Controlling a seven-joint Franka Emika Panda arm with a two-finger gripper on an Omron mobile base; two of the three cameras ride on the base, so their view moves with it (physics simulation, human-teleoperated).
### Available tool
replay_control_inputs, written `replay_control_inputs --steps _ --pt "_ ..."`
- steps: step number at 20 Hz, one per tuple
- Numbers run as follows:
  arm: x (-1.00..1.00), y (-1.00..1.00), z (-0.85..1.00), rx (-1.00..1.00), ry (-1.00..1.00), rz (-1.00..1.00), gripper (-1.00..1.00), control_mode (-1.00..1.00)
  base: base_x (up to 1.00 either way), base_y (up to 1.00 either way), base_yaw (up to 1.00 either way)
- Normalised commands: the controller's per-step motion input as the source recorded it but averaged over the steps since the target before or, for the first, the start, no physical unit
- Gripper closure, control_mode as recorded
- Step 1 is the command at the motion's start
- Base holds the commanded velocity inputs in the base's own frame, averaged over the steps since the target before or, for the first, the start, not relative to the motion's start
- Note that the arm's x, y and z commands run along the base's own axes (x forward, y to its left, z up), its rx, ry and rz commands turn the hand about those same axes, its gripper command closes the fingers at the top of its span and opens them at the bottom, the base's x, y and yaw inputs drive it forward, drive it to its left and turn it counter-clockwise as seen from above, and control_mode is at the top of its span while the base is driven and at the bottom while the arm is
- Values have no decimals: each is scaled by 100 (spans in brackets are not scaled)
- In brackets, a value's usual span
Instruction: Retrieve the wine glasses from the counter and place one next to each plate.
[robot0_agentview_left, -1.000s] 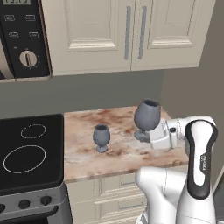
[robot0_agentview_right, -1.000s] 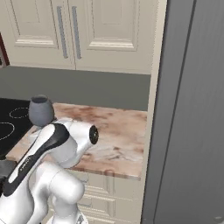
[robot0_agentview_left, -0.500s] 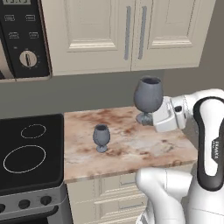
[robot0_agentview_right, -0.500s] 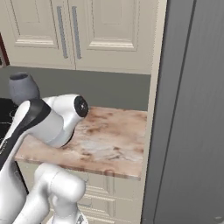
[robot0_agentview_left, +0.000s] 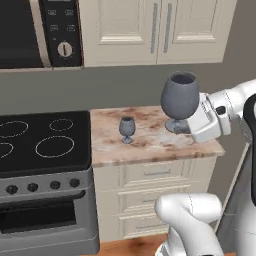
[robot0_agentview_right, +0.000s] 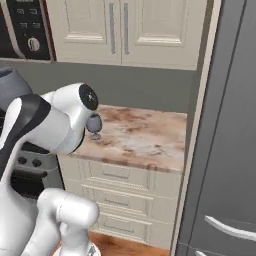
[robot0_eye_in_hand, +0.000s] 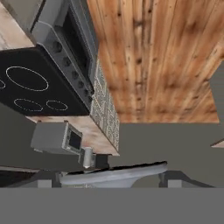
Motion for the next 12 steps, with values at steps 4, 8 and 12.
replay_control_inputs --steps 4,8,12 --pt "0 0 0 0 0 0 100 100 -100 96 16" --pt "0 0 0 0 0 0 100 100 -64 100 27" --pt "0 0 0 0 0 0 100 100 -1 100 42"
